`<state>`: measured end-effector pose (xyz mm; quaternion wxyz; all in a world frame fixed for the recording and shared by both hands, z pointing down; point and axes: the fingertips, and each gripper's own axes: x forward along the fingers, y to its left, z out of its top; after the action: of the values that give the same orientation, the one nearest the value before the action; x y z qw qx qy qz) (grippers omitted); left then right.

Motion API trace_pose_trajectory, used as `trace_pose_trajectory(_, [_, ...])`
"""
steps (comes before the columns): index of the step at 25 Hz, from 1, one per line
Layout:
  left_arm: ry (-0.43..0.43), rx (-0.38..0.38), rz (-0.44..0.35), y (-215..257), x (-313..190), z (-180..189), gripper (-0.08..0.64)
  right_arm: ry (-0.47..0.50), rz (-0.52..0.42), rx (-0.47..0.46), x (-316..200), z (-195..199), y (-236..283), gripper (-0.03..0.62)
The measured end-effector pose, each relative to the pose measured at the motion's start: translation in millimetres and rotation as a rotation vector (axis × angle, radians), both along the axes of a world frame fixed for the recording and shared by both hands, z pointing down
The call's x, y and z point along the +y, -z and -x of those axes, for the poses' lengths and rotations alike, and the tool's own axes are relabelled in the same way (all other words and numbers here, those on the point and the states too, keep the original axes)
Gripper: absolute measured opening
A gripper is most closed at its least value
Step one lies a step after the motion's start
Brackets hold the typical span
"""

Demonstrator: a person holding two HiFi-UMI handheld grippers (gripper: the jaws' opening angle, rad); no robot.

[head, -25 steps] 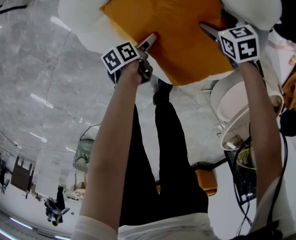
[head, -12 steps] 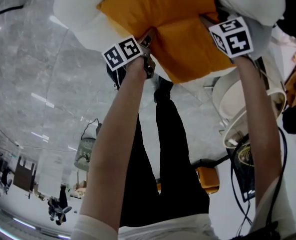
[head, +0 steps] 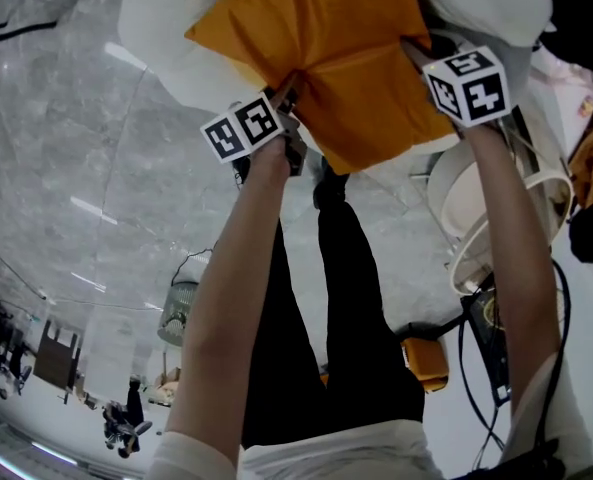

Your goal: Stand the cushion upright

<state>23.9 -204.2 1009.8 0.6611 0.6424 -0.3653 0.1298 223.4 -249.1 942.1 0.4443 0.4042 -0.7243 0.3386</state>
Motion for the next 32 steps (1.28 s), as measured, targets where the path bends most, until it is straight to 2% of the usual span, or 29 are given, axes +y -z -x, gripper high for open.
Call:
trace_pose_trajectory(14, [-0.171,-0.096,-0.168,90,-22,37,0.08,-0.13,-0.048,-0.072,20,19,60,0.089])
trace_pose_trajectory(18, [-0.215,-0.149,-0.23,116,-39,44,0.078,-0.192,-0.075,-0.11,20,21,78,0.089])
trace_pose_trajectory(23, [-0.277,-0.204,-0.326,144,-63,44,0.078,-0.252,-0.109,-0.177,22,23,94,0.089])
trace_pose_trajectory(29, [-0.376,-0.235,-0.487,179,-108,30,0.071,-0.375,-0.225,-0.254,11,16,116,0.087])
trace_pose_trajectory(32, [-0.396,-0.266,-0.58,190,-134,26,0.071,-0.424,-0.291,-0.29,-1,17,117,0.087])
